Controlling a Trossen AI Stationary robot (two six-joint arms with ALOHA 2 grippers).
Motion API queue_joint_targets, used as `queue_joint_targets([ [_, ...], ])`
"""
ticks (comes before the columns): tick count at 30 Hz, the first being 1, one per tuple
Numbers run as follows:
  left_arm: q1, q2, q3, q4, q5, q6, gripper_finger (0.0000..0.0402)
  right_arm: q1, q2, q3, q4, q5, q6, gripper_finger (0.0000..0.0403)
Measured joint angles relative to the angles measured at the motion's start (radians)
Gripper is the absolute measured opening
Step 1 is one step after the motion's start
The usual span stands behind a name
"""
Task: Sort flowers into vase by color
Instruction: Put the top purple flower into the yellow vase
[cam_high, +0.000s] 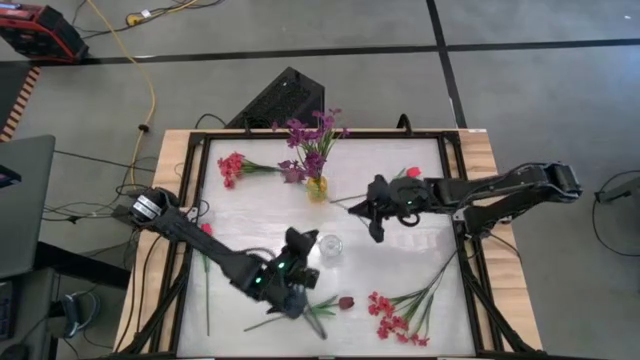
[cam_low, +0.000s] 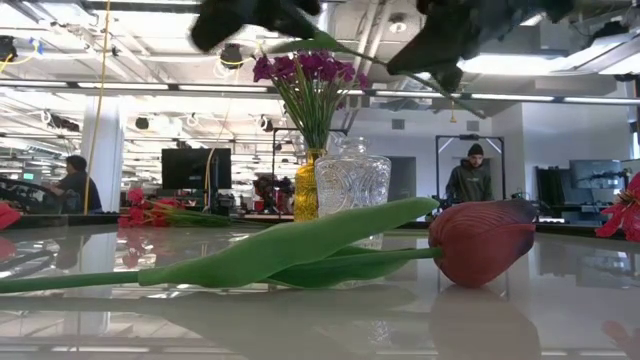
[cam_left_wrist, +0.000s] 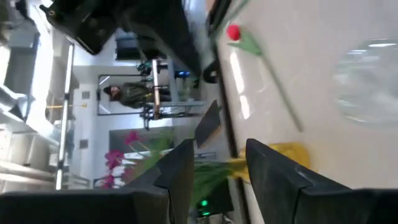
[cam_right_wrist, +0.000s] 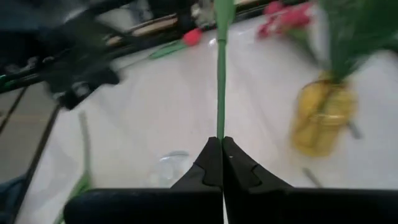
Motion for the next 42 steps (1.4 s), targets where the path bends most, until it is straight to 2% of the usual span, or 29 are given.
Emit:
queue_joint_targets([
  [2, -0.025, -0.010, 0.000, -0.108, 0.026, -0.158, 0.0139, -0.011, -0.049, -0.055, 0.057, 0.028, 0.000, 0.0016],
  [4, -0.032, -0.036, -0.004, -0.220, 0.094, -0.389, 0.0138, -0.020, -0.092, -0.116, 0.176, 0.028, -0.002, 0.0016],
  [6, -0.008, -0.068, -0.044, -0.218, 0.167, -0.570, 0.0138, -0.022, -0.116, -0.174, 0.331, 0.011, -0.016, 0.0016],
  [7, 0.008, -0.085, -0.077, -0.164, 0.202, -0.621, 0.0138, -0.019, -0.120, -0.197, 0.407, -0.009, -0.023, 0.0016],
  [9, 0.046, -0.117, -0.158, 0.026, 0.297, -0.648, 0.0137, -0.008, -0.110, -0.225, 0.538, -0.037, -0.026, 0.0016],
  [14, 0.155, -0.199, -0.396, 0.775, 0.791, -0.500, 0.0137, 0.036, -0.038, -0.236, 0.697, -0.099, -0.066, 0.0016],
  [16, 0.191, -0.224, -0.475, 1.022, 0.894, -0.503, 0.0137, 0.067, -0.014, -0.236, 0.759, -0.100, -0.084, 0.0016],
  [19, 0.233, -0.238, -0.552, 1.221, 0.915, -0.549, 0.0137, 0.116, 0.013, -0.236, 0.868, -0.102, -0.129, 0.0016],
  [23, 0.270, -0.225, -0.584, 1.312, 0.923, -0.629, 0.0137, 0.165, 0.045, -0.236, 0.999, -0.103, -0.204, 0.0016],
  [28, 0.288, -0.206, -0.581, 1.404, 1.042, -0.645, 0.0137, 0.182, 0.109, -0.210, 1.031, -0.102, -0.237, 0.0016],
  [37, 0.290, -0.204, -0.540, 1.392, 1.067, -0.617, 0.0137, 0.178, 0.228, -0.125, 1.039, -0.100, -0.288, 0.0016],
  [42, 0.290, -0.204, -0.538, 1.374, 1.034, -0.611, 0.0137, 0.178, 0.230, -0.107, 1.038, -0.100, -0.311, 0.0016],
])
